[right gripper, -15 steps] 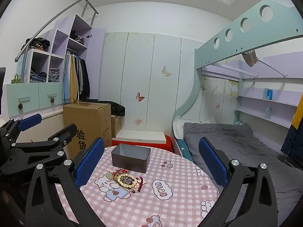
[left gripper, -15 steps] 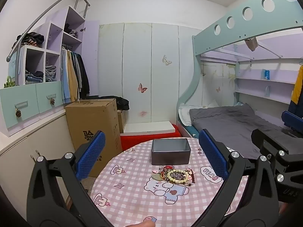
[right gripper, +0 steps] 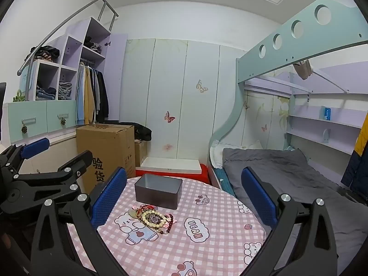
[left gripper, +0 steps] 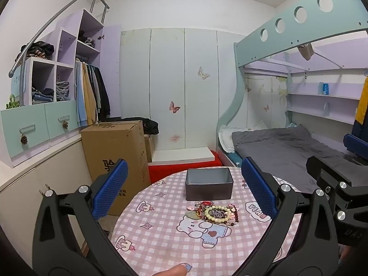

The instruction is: Organize jewelry

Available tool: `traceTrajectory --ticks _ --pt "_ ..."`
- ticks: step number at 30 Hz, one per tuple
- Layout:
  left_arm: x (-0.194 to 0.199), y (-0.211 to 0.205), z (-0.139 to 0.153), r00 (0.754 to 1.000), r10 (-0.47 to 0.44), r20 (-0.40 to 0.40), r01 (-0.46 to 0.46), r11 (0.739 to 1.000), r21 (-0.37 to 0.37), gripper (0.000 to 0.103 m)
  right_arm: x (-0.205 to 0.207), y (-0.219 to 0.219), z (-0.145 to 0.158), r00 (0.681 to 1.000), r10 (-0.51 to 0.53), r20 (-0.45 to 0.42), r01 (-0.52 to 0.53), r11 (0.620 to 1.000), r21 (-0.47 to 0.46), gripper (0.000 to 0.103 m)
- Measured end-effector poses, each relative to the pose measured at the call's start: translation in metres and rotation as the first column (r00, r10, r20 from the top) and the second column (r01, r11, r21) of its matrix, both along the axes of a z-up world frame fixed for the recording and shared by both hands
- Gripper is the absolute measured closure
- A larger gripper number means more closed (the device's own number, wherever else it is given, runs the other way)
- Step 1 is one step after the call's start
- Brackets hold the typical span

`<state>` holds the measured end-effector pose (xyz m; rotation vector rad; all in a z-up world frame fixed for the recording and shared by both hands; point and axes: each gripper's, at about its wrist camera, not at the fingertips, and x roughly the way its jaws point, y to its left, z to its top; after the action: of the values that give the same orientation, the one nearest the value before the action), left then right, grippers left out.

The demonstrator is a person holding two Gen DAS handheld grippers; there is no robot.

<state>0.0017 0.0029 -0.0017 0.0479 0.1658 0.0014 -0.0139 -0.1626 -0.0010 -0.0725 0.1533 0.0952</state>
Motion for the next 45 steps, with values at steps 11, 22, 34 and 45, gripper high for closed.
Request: traceTrajectory --ticks 11,22,34,45 --pt "0.001 -0.003 -0.003 1.000 0.003 -0.006 -0.003 1.000 0.005 0.006 0.003 -0.001 -0.002 1.000 -0.005 0.003 0.005 1.000 -0.001 0.007" --pt "0.002 -0.005 -0.003 1.000 0.004 -0.007 -0.004 1.000 0.008 0.006 0.001 0.000 -0.001 1.000 -0.013 0.006 0.013 1.000 0.002 0.007" --pt "0.002 -0.006 -0.005 1.000 0.005 -0.008 -0.005 1.000 0.019 0.006 0.005 0.003 0.004 1.000 -0.014 0.000 0.014 1.000 -0.001 0.007" --pt "0.013 -0.002 0.000 1.000 0.015 -0.022 -0.015 1.000 0.023 0.006 0.016 -0.001 0.009 1.000 -0.012 -0.012 0.013 0.999 0.032 0.007"
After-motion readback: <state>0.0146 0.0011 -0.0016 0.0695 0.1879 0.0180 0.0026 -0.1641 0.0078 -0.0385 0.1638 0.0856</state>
